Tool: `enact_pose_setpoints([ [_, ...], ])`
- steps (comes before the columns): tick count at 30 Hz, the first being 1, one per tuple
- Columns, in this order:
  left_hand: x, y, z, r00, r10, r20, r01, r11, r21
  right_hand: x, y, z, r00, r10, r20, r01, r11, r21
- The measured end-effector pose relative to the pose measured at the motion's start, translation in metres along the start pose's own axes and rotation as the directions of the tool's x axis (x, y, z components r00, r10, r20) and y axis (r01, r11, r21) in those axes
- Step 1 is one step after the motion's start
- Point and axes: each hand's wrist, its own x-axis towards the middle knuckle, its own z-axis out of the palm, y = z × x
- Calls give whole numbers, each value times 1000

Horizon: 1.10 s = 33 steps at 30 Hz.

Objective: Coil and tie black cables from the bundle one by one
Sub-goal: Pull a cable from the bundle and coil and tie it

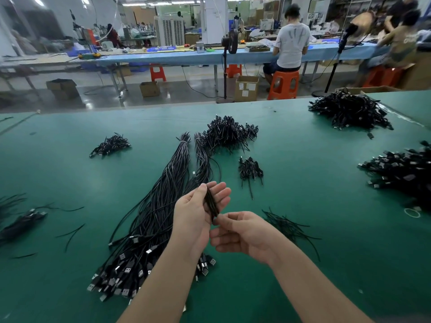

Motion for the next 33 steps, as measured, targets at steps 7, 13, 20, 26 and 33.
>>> enact_pose_setpoints([
  [7, 1, -1, -2, 996, -29, 88, 24, 998, 61, 2, 4, -13, 995, -5, 100, 2, 999, 34],
  [13, -3, 3, -3, 975, -85, 205, 71, 995, 74, 6, -3, -27, 983, -39, 181, 38, 999, 8],
  [20, -3, -5, -6, 971, -105, 214, 55, 972, 227, 14, -9, -19, 970, -205, 128, 221, 968, -122],
  [26, 1, -10, -13, 977, -49, 207, -34, 924, 381, 21, -3, -18, 930, -356, -85, 291, 860, -420],
  [33, 4, -14, -17, 987, -24, 157, -78, 789, 609, 26, 2, -21, 908, -406, -103, 250, 722, -645],
])
